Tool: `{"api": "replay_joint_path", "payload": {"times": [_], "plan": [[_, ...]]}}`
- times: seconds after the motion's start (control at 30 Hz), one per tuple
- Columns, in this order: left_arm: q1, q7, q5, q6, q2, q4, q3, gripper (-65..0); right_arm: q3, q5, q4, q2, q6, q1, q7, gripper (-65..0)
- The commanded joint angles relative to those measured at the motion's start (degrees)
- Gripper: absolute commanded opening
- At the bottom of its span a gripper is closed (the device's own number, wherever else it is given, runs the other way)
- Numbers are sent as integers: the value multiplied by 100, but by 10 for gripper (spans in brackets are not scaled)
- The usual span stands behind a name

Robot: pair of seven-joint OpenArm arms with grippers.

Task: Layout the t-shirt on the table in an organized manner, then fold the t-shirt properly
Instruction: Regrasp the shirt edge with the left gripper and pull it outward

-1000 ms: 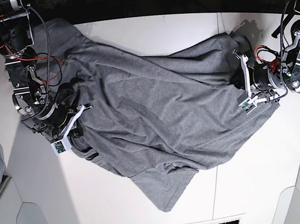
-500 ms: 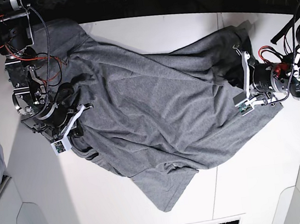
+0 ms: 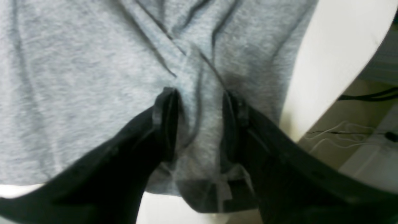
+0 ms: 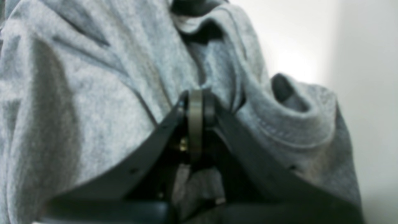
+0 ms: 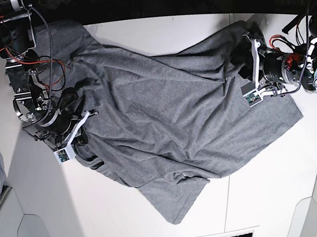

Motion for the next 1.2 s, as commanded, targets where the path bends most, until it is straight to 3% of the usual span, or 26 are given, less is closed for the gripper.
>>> {"api": "replay_joint_path", "payload": {"times": [0.0,0.43,0.67,0.83,0.93,1.0,1.1,1.17], "plan": [[-87,-15,-90,-65,-114,83,-52,-382,4,-42,26,33,26,59,-153,-650],[190,153,-402,-65,-212,870,-52,-381,4,-42,26,31,26,61,-151,-650],[678,-636,654,-26,-122,868,-52,-381,4,-39,26,28,26,63,-144,-650],[654,-922,1305,592,-111,868,-52,-382,4,-39,26,31,26,61,-149,-650],[656,-975,1480,662,-109,868,-52,-385,4,-39,26,28,26,63,-149,-650],[656,-1029,1534,660,-111,868,-52,-443,4,-39,26,28,26,63,-149,-650],[662,-1051,1530,660,-111,868,-52,-629,4,-39,26,28,26,61,-149,-650],[671,-1014,1528,664,-116,876,-52,-650,4,-39,26,31,26,61,-149,-650]]}}
